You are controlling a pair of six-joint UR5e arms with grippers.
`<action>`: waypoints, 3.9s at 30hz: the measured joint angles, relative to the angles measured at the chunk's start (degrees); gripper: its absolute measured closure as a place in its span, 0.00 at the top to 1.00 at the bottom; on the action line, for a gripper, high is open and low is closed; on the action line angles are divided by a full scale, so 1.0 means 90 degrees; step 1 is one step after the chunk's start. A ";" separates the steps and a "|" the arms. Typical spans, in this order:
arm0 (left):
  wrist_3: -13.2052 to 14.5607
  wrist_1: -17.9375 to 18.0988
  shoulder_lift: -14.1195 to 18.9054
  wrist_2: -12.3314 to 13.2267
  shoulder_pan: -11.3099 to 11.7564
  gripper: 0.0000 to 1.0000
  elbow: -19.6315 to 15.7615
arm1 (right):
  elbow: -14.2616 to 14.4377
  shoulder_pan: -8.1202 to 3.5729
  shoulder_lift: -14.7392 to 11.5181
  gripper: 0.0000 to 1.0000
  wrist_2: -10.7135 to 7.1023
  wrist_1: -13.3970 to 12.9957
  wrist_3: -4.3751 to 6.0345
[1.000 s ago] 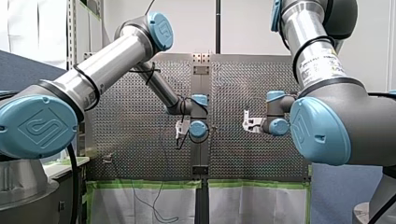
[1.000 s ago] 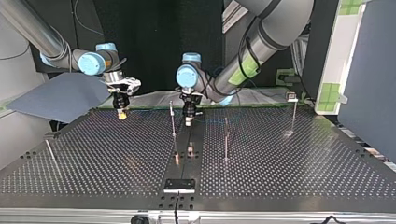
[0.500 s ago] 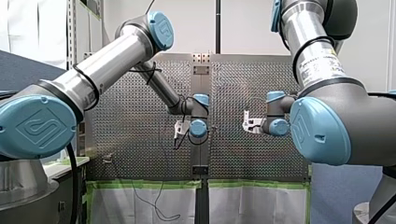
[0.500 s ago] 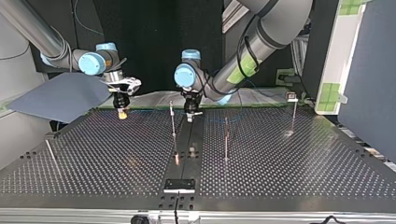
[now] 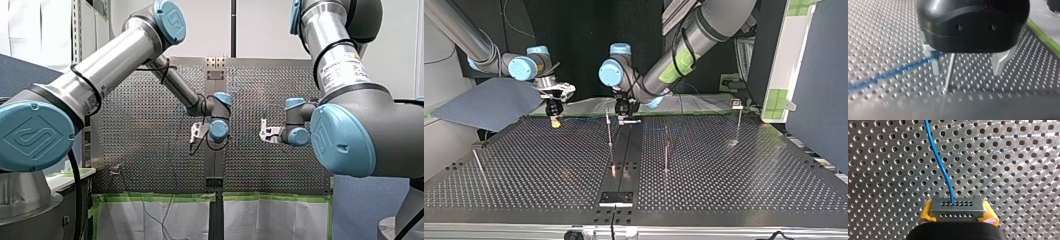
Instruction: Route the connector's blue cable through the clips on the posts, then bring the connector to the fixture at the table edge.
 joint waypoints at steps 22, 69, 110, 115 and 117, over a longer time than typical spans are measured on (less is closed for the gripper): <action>-0.0199 -0.0346 0.0166 -0.0013 -0.0793 1.00 -0.0369 | -0.0001 -0.0001 0.0006 0.00 -0.0030 0.0038 0.0015; -0.1191 -0.0125 0.0174 -0.1219 -0.1039 1.00 -0.0415 | 0.0000 0.0010 0.0022 0.00 -0.0098 0.0081 0.0068; -0.1755 0.1809 0.2254 -0.1392 -0.1328 1.00 -0.2497 | 0.0000 -0.0005 0.0020 0.00 -0.0098 0.0165 0.0065; -0.1856 0.1910 0.2480 -0.1371 -0.1358 1.00 -0.2725 | 0.0000 -0.0007 0.0020 0.00 -0.0098 0.0174 0.0062; -0.1916 0.1978 0.2573 -0.1364 -0.1370 1.00 -0.2817 | -0.0002 -0.0018 0.0018 0.00 -0.0098 0.0175 0.0061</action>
